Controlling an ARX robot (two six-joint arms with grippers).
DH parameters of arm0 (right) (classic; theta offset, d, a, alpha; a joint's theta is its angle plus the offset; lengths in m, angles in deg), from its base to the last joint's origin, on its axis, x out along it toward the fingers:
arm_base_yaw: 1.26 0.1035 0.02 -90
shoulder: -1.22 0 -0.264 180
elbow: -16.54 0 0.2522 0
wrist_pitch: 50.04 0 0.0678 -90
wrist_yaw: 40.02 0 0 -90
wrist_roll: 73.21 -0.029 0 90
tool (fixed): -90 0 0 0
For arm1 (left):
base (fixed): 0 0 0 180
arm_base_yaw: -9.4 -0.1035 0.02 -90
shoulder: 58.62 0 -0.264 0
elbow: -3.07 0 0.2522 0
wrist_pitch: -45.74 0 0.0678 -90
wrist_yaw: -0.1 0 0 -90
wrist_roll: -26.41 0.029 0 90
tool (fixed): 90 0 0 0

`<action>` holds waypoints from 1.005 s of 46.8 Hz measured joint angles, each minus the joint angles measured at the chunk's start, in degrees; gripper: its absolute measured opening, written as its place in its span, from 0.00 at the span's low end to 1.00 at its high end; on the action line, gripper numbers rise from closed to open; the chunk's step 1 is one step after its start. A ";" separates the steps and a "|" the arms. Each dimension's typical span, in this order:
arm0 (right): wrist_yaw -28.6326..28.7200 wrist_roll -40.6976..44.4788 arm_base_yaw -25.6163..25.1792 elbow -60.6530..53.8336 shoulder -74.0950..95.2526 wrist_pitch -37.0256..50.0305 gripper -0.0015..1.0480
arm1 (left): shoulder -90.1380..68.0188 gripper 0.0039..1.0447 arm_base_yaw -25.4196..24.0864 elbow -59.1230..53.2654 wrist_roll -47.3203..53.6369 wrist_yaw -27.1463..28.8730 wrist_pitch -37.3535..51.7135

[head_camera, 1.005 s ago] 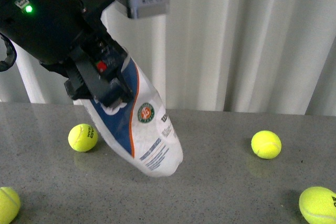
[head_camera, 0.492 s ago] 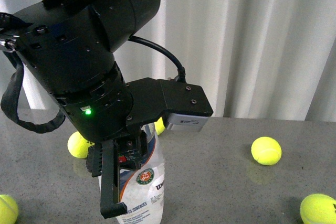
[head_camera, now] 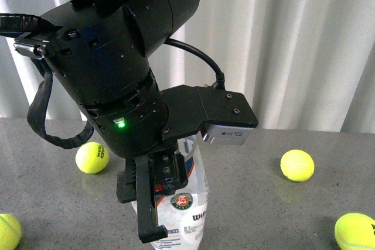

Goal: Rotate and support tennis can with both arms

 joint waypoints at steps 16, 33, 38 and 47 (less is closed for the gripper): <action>0.00 0.00 0.02 0.00 0.00 0.00 0.93 | 3.06 0.86 -0.24 2.19 -1.27 -2.23 -2.51; 0.00 0.00 0.02 0.00 0.00 0.00 0.93 | 8.81 0.94 -3.15 2.38 -4.52 -4.98 -2.67; 0.00 0.00 0.02 0.00 0.00 0.00 0.93 | 11.52 0.94 -4.83 2.21 -10.95 -8.52 1.01; 0.00 0.00 0.02 0.00 0.00 0.00 0.93 | 21.94 0.94 -9.88 -7.23 -45.35 -6.45 19.34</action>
